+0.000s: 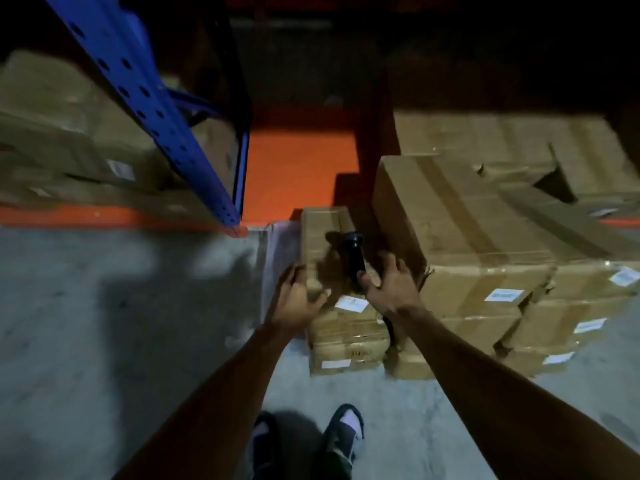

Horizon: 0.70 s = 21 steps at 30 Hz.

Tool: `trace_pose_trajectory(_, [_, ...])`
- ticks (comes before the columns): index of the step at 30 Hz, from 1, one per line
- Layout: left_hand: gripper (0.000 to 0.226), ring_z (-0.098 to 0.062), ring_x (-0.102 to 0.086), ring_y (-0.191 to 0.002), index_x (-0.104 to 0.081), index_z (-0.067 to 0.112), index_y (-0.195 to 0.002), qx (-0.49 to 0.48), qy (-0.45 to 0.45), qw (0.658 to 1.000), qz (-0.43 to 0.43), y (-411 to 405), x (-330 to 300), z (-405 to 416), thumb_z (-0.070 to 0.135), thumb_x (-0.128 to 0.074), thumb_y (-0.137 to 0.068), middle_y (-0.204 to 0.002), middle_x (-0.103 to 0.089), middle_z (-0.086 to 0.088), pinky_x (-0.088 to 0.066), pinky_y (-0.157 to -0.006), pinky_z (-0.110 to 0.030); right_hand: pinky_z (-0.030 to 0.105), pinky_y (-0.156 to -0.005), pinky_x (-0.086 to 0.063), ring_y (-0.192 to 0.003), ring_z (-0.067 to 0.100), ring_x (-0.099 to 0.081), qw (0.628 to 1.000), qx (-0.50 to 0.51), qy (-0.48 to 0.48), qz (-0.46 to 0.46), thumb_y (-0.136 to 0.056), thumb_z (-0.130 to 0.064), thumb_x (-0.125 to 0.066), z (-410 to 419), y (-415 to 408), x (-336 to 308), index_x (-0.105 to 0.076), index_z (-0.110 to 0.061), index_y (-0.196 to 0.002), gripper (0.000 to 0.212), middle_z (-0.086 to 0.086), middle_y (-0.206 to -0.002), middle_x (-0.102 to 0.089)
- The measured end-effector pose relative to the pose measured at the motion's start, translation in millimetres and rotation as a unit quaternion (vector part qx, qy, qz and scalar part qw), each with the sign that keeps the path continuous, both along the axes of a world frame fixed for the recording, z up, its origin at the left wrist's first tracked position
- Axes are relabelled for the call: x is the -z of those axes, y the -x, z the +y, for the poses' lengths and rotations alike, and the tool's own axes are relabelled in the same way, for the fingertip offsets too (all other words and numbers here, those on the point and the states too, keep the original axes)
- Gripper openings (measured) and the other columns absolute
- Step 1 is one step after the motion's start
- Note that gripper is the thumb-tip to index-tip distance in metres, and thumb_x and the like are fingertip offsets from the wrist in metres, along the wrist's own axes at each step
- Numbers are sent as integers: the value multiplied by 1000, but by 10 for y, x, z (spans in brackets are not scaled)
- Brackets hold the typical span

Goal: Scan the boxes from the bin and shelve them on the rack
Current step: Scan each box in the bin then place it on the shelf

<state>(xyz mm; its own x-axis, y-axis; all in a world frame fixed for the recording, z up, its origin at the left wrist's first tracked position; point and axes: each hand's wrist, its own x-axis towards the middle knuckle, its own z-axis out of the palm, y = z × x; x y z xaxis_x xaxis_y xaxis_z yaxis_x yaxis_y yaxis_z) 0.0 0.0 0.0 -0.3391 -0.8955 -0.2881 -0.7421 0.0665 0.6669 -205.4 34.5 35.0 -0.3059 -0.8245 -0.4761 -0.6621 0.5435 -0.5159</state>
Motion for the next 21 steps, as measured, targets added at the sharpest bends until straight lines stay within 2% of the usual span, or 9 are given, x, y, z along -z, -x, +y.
trace_pose_trajectory(3, [65,-28,-45,-131,-40,13,-146,7,-25,1000,1,197,563,-154,42,-62,-92,-146,-42,-10,-39,-108,-46,45,-110,-41,-135,42,-46,1000,2,-8,-2,-101,-45,-62,-246,96,542,-30,-16,-157,71,21,-149,-41])
trace_pose_trajectory(5, [68,-30,-28,-145,-33,10,-151,41,-5,999,-31,274,876,-226,46,-54,-96,-157,-32,-12,-27,-116,-46,46,-108,-43,-133,43,-49,1000,16,-10,-1,-100,-46,-63,-387,110,837,-28,-17,-158,74,21,-150,-42])
trace_pose_trajectory(7, [68,-31,-17,-150,-30,4,-152,81,18,996,-39,302,1153,-203,41,-53,-100,-160,-25,-16,-16,-121,-45,46,-106,-44,-131,45,-52,1000,28,1,-1,-98,-46,-66,-457,98,1083,-28,-17,-158,76,22,-149,-46])
trace_pose_trajectory(10, [62,-39,-28,-146,-42,-7,-144,98,74,992,-42,272,1412,-125,28,-62,-96,-152,-37,-26,-16,-122,-44,46,-102,-45,-128,45,-55,1000,24,19,-1,-96,-44,-69,-551,75,1304,-27,-17,-158,79,21,-148,-50])
trace_pose_trajectory(13, [60,-40,-40,-140,-51,-7,-137,80,96,992,-32,255,1483,-90,36,-56,-95,-145,-47,-26,-27,-118,-51,48,-101,-48,-127,43,-58,1000,6,14,-12,-97,-33,-71,-595,78,1401,-25,-17,-159,79,20,-143,-55])
trace_pose_trajectory(15, [71,-40,-41,-139,-52,-6,-136,95,99,989,-50,264,1444,-120,49,-41,-94,-144,-48,-26,-30,-116,-56,46,-101,-50,-125,40,-60,998,32,10,-50,-97,-28,-71,-604,113,1386,-25,-18,-160,78,19,-138,-60])
trace_pose_trajectory(18, [80,-34,-36,-143,-48,1,-142,99,79,990,-66,265,1393,-126,58,-23,-91,-150,-44,-19,-23,-115,-63,35,-94,-48,-124,33,-60,982,122,35,-141,-97,-24,-70,-465,162,1305,-34,-24,-157,70,15,-139,-60])
trace_pose_trajectory(21, [60,-29,-18,-151,-30,21,-153,104,73,990,-69,255,1445,-51,47,-31,-99,-161,-27,-11,-25,-113,-65,39,-105,-48,-132,23,-53,933,222,81,-271,-98,-17,-69,-74,110,1172,-37,-33,-156,68,1,-147,-52])
